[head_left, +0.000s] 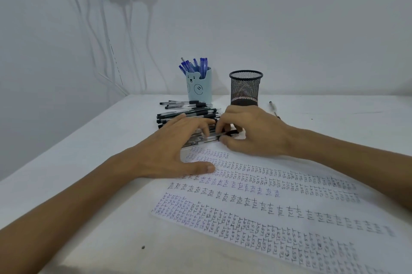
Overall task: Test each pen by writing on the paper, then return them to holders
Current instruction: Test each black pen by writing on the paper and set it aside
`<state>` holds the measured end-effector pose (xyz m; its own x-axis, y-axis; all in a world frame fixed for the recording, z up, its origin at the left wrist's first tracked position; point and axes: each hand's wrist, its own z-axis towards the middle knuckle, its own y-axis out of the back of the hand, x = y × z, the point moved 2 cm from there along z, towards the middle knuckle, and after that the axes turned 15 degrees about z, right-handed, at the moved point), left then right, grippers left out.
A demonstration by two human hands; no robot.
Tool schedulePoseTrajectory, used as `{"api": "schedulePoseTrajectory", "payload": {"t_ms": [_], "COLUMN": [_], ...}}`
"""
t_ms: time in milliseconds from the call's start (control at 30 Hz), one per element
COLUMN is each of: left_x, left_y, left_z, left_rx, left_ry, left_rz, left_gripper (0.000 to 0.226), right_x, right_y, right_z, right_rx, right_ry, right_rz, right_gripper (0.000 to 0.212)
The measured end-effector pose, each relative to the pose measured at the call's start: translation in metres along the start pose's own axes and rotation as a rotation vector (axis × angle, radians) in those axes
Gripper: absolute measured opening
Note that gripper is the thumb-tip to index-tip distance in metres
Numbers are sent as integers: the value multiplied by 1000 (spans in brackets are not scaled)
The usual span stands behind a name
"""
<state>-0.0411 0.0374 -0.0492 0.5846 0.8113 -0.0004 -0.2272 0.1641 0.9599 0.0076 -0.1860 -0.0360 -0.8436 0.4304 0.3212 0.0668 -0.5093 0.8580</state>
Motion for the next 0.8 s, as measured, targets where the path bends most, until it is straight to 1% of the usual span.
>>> {"api": "schedulePoseTrajectory", "payload": {"t_ms": [100,200,267,333,400,467,533,600,700,800], "left_x": [3,7,9,9,10,10,10,9,9,10], "left_y": [2,0,0,0,-1,-1,-1,-1,-1,-2], "left_z": [-1,-1,-1,-1,-1,0,0,0,-1,-2], "left_rx": [-12,-22,-32,-38,-39,-44,-47,-43,-51,-62], "left_ry": [6,-7,-7,-11,-12,-18,-19,-14,-23,-26], "left_rz": [-11,35,50,53,55,57,55,59,64,69], "left_gripper": [63,65,68,67,67,67,67,67,67,77], "right_x": [-1,-1,-1,-1,1,1,0,-2,-2,-2], "right_y": [-1,7,14,18,17,14,10,9,13,19], "right_z": [2,2,0,-1,-1,1,3,3,1,1], "right_rx": [69,90,108,151,200,208,235,224,178,104], "right_ry": [53,77,68,47,52,175,250,238,174,101], "right_rz": [-34,-136,-149,-113,-148,-217,-251,-264,-243,-180], "right_gripper": [17,12,9,14,23,25,16,12,13,11]}}
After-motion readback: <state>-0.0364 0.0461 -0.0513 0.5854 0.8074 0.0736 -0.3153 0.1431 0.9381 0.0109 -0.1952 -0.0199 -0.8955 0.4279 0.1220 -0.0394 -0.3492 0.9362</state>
